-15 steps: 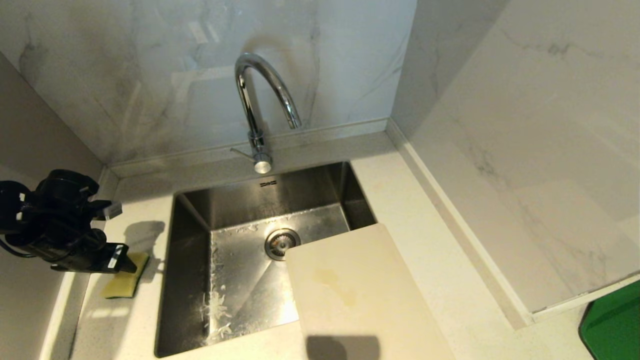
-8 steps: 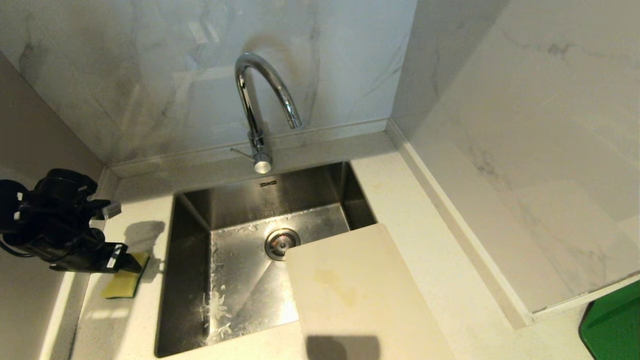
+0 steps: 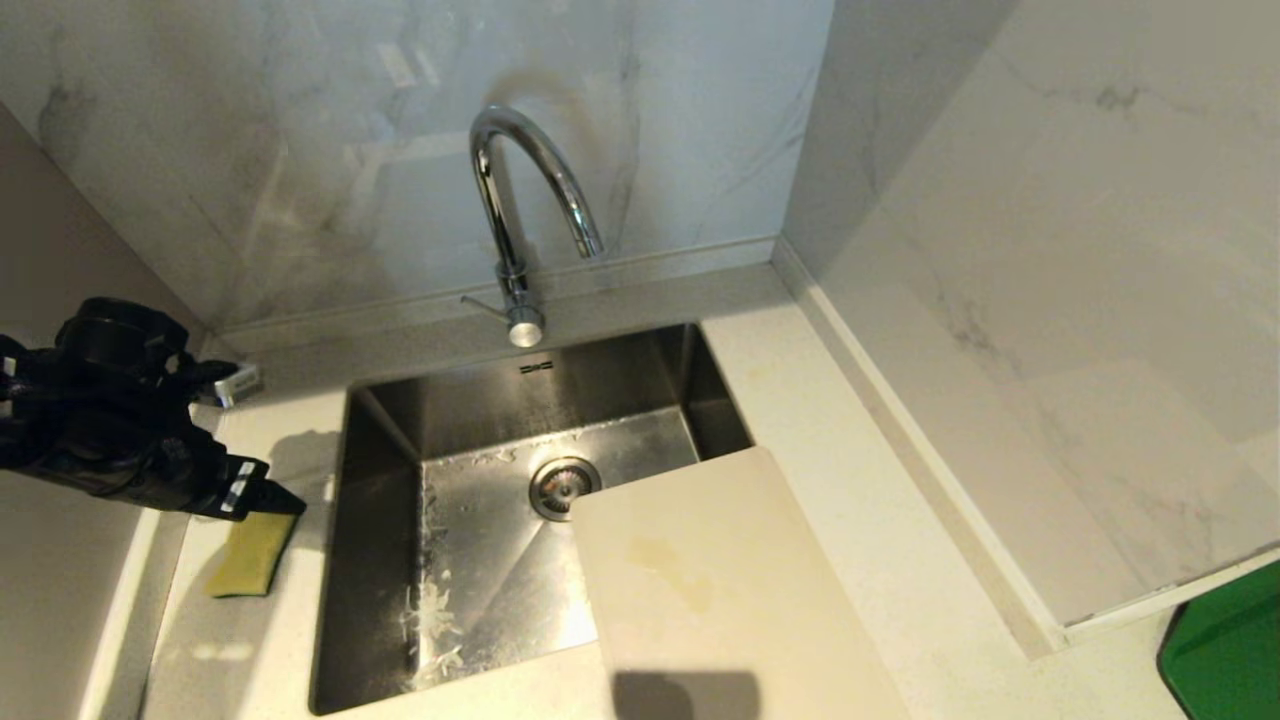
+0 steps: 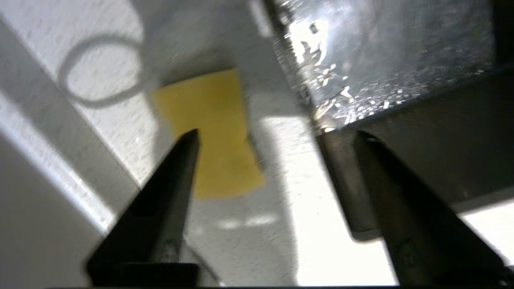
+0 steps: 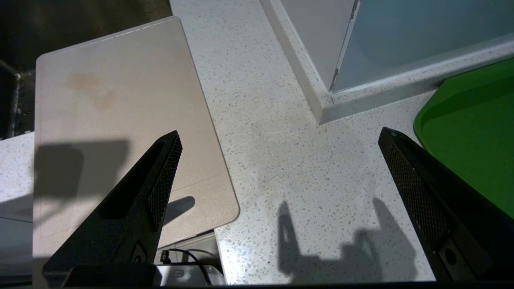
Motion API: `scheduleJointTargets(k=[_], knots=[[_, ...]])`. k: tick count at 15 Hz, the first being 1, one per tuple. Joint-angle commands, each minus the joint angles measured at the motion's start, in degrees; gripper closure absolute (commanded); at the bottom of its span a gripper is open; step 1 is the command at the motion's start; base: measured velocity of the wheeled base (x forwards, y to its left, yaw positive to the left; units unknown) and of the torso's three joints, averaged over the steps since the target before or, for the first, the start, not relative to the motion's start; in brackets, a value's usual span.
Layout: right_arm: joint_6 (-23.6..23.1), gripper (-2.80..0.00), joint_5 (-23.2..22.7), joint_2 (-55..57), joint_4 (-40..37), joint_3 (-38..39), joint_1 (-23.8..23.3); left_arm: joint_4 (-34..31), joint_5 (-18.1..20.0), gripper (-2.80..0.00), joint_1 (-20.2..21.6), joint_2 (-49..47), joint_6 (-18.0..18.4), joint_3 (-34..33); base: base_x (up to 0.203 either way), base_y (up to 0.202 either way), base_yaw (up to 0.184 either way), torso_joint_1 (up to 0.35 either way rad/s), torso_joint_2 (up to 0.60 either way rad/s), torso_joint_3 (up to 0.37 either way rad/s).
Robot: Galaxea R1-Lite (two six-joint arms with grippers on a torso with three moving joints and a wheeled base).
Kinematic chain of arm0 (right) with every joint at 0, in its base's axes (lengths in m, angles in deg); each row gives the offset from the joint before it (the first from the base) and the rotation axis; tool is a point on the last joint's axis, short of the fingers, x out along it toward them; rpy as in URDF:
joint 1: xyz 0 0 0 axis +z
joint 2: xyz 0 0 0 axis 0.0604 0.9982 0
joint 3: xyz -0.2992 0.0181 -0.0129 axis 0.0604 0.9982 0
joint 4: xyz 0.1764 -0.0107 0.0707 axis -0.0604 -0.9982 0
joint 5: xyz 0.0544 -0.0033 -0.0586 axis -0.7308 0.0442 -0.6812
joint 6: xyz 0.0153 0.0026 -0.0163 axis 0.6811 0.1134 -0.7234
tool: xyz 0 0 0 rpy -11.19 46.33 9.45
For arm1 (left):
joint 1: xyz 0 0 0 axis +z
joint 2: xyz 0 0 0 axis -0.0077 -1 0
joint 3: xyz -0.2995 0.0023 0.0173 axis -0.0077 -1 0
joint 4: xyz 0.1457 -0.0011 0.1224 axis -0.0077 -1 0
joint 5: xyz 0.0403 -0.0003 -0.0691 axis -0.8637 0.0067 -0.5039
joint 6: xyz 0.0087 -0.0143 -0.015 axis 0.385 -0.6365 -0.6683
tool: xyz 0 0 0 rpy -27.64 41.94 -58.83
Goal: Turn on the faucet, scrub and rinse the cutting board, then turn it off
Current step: Turn on the tap
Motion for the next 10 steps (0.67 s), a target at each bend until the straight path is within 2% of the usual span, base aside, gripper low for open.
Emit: scheduleJointTargets(k=[1, 7, 10], knots=[[-0.01, -2.80, 0.02, -0.09, 0.01, 0.09, 0.02, 0.39, 0.40, 0.00, -3.16, 0.76, 0.04, 1.17, 0.000, 0.000, 0.000, 0.000, 0.00, 0.000], [-0.01, -2.80, 0.02, -0.09, 0.01, 0.09, 0.02, 2.83, 0.50, 0.00, -8.83, -0.47, -0.31, 8.61, 0.000, 0.000, 0.000, 0.000, 0.00, 0.000], [-0.01, -2.80, 0.02, -0.09, 0.01, 0.09, 0.02, 5.84, 0.41, 0.00, -9.71, -1.47, -0.93, 7.89, 0.000, 0.000, 0.000, 0.000, 0.00, 0.000]])
